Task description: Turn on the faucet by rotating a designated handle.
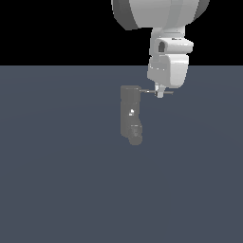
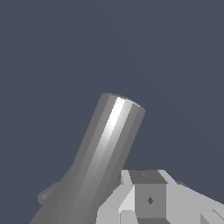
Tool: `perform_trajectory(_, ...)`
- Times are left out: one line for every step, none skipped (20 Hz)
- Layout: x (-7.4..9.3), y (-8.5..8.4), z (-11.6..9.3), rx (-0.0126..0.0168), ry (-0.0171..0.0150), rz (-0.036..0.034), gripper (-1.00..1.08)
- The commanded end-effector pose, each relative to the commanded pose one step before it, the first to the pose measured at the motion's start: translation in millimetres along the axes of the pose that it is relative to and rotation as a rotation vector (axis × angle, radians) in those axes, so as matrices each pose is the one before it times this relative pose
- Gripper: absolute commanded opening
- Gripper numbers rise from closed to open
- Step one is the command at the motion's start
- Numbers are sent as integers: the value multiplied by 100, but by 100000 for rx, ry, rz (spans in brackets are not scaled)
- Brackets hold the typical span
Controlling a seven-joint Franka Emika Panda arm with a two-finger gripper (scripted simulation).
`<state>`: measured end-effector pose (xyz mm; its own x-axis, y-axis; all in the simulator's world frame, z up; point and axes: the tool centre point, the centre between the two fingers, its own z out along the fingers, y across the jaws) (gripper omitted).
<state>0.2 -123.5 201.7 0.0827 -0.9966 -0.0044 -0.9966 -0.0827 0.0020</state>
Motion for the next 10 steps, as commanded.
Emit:
perform_trajectory(1926, -365, 4, 217, 396, 2148, -100)
perform_trajectory(287, -226, -1, -2, 7, 97, -100)
perform_trajectory(285, -225, -1, -1, 7, 97, -100)
perform_trajectory(276, -226, -1, -1, 5, 84, -100)
perform_trajectory(282, -222, -1, -1, 6, 97, -100)
perform_trajectory(280, -220, -2, -1, 6, 97, -100)
perform_trajectory(278, -219, -2, -1, 5, 98, -100)
perform_trajectory(277, -218, -2, -1, 5, 98, -100)
perform_trajectory(259, -222, -2, 0, 3, 69, -100)
perform_trajectory(0, 0, 0, 0, 0, 0, -100)
